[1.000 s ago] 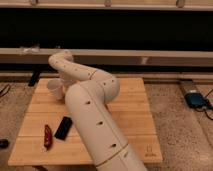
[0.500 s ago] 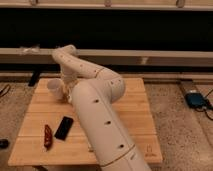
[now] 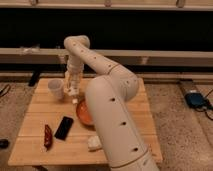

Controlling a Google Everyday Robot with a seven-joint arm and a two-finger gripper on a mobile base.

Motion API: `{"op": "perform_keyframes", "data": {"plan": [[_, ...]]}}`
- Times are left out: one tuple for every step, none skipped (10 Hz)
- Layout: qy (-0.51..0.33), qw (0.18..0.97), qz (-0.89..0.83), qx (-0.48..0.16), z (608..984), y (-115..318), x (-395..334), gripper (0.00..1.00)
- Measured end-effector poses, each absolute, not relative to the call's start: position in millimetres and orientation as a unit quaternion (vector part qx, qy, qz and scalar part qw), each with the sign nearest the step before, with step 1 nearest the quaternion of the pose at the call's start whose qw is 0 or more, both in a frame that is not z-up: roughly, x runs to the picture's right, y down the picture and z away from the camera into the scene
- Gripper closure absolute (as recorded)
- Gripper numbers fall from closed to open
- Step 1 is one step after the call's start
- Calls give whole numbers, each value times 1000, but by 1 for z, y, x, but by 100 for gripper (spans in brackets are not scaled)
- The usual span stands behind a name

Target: Place the bottle in the ceramic bowl

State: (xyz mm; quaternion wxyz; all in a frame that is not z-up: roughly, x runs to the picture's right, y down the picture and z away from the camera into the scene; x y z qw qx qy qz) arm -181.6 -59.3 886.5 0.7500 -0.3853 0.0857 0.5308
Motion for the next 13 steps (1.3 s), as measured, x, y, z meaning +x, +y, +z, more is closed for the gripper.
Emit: {"op": "perform_keyframes", "data": {"plan": [[75, 744, 537, -390, 879, -68, -175, 100], [57, 738, 543, -396, 868, -81, -165, 100], [38, 736, 545, -400, 855, -94, -154, 100], [26, 736, 544, -403, 845, -101, -145, 100], [18, 738, 540, -405, 838, -104, -139, 100], [11, 742, 532, -408, 828, -105, -130, 100], [8, 750, 518, -412, 816, -100, -118, 100], [13, 755, 508, -414, 812, -92, -107, 100], [27, 762, 495, -417, 808, -77, -93, 100], [39, 766, 484, -420, 806, -63, -82, 100], [52, 771, 473, -423, 804, -48, -72, 100], [61, 775, 462, -426, 804, -36, -67, 99], [77, 779, 448, -431, 806, -15, -61, 93]]}}
